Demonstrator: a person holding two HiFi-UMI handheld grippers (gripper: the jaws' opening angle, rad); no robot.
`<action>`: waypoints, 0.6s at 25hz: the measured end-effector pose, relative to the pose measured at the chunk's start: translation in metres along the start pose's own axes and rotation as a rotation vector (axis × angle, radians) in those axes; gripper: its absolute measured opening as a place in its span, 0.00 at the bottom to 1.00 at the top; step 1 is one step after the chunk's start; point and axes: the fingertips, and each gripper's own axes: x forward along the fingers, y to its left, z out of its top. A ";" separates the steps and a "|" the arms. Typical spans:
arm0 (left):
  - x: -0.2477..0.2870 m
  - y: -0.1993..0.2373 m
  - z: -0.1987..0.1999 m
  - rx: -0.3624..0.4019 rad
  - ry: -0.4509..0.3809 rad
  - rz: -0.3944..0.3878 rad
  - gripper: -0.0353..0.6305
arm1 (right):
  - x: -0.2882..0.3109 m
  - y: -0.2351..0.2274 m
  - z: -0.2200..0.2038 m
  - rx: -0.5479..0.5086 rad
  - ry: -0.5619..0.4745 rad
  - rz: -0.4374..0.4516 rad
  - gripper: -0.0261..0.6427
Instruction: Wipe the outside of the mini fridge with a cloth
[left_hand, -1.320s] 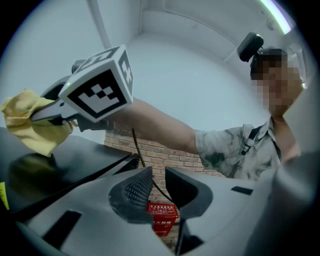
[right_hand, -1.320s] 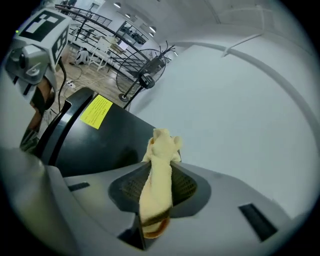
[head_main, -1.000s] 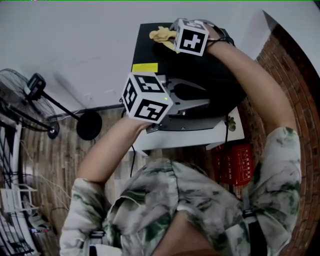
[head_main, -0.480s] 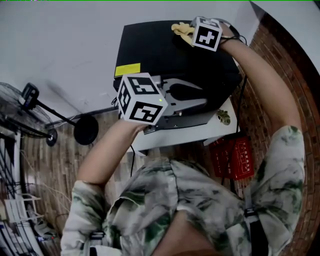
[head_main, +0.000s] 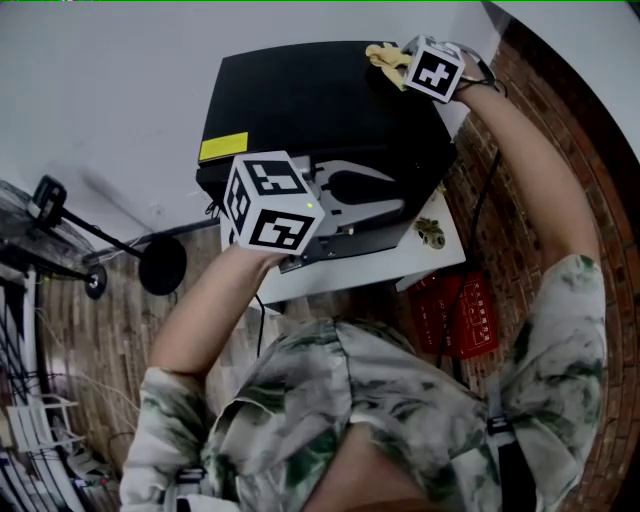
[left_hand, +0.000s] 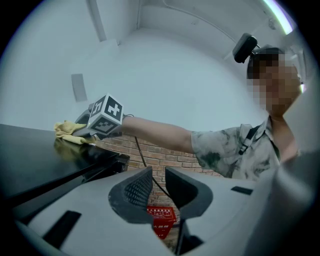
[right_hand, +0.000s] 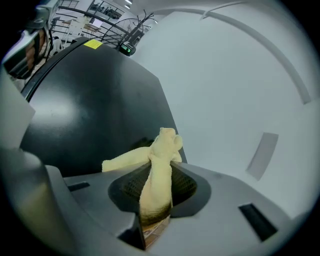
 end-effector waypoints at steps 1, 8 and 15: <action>0.004 0.000 0.000 -0.001 0.000 0.002 0.16 | -0.001 -0.001 -0.003 0.014 -0.013 0.001 0.19; 0.039 0.003 0.000 -0.002 -0.028 0.030 0.16 | -0.018 -0.004 -0.008 0.152 -0.220 0.026 0.19; 0.078 -0.008 -0.005 0.017 -0.066 0.024 0.16 | -0.065 -0.012 -0.029 0.258 -0.361 -0.008 0.19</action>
